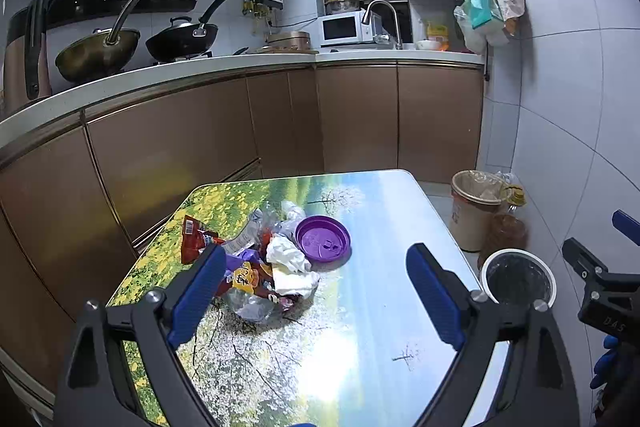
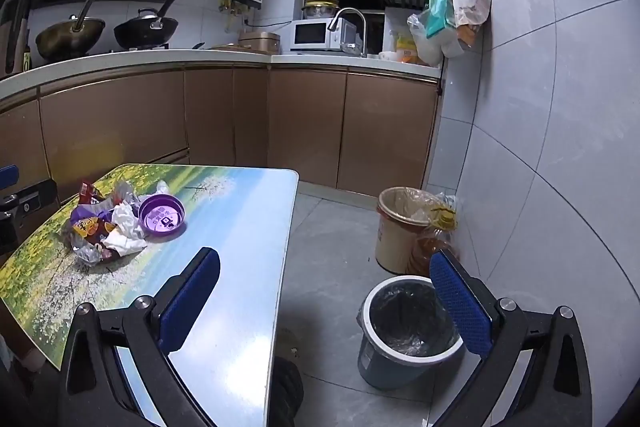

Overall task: Collect trash
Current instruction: 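Approach the trash pile on the table with both tools, then grasp the white paper carton with the left tool while the right tool grasps the purple lid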

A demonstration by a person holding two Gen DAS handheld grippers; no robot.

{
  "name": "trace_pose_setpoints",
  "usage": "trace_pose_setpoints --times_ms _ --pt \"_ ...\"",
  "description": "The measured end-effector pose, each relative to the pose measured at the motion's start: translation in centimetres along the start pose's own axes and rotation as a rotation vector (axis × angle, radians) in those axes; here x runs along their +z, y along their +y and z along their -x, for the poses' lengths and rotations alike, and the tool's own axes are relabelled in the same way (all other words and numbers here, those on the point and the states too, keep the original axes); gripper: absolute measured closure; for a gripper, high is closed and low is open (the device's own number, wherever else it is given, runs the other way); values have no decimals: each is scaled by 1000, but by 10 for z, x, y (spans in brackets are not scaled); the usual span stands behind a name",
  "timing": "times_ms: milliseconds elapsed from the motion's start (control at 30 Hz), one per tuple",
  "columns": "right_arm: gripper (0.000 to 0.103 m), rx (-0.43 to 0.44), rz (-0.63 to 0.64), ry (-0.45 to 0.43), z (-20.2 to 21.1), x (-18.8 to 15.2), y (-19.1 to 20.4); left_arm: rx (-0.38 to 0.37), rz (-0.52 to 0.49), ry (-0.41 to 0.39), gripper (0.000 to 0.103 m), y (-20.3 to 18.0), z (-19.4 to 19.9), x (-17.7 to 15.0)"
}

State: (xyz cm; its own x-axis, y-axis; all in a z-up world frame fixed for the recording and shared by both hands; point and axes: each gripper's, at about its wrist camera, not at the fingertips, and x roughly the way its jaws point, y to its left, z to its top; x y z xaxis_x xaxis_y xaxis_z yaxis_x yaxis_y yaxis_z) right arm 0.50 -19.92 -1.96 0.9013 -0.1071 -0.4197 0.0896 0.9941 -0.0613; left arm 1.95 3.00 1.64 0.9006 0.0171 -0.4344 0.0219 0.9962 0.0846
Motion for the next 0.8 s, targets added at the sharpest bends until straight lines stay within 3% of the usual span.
trace_pose_setpoints --times_ms 333,567,800 --pt "0 -5 0 30 -29 4 5 -9 13 36 12 9 -32 -3" --pt "0 5 3 104 -60 1 12 -48 5 87 11 12 -60 -11" --pt "0 95 14 196 -95 3 31 -43 69 112 12 48 -84 -11"
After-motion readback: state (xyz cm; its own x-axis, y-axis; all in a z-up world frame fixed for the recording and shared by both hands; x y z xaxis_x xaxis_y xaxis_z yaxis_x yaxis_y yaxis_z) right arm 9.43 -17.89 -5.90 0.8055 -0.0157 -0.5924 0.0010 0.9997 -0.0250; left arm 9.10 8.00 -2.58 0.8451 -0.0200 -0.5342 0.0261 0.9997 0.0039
